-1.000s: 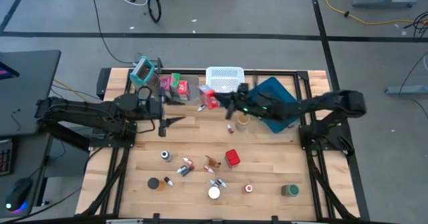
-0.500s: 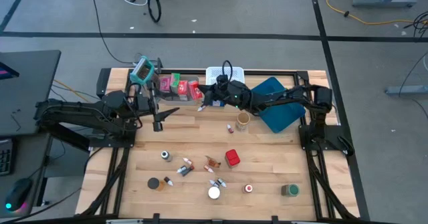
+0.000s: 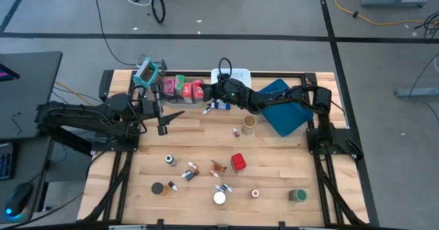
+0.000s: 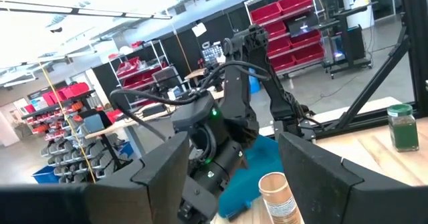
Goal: Pick & Place Kitchen Items
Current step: Put the bottom red cereal box into the gray bin, then put the gold seasoning bottle into the blue bin
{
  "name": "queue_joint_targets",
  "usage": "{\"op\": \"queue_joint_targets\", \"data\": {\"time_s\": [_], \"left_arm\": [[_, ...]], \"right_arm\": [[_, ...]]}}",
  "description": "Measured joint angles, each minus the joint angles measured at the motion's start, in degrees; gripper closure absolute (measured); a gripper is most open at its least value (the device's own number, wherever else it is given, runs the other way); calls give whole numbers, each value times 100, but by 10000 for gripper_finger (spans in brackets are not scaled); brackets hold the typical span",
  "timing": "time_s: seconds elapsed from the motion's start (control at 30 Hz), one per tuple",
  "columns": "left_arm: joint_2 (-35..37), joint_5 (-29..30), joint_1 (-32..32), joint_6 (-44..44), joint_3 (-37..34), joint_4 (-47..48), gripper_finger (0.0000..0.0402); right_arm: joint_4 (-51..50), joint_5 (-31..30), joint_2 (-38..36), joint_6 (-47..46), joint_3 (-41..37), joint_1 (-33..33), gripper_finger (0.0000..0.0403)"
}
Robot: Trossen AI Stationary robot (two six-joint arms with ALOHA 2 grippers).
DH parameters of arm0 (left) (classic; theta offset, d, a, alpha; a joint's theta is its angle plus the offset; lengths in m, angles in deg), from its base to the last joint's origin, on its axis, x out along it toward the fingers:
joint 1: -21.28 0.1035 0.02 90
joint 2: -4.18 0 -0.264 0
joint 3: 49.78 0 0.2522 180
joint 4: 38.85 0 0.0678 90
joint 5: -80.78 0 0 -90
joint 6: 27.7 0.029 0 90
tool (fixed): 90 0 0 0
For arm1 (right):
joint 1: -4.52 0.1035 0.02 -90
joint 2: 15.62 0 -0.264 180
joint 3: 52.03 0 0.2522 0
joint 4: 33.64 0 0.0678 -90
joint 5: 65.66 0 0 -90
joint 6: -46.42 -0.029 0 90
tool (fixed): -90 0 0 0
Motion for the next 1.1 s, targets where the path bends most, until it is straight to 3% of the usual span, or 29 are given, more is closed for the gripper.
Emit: {"op": "queue_joint_targets", "data": {"time_s": [0.17,0.53,0.8,1.1], "left_arm": [[0,0,0,0,0,2,162],[0,0,0,-2,0,2,162],[0,0,-2,-2,0,3,162],[0,0,0,-4,0,4,162]], "right_arm": [[-115,-219,-4,-231,-2,-2,368],[-6,-281,-2,-53,-4,-48,266],[691,813,-114,610,-4,-61,235],[-3,1958,-769,2470,-9,21,232]]}}
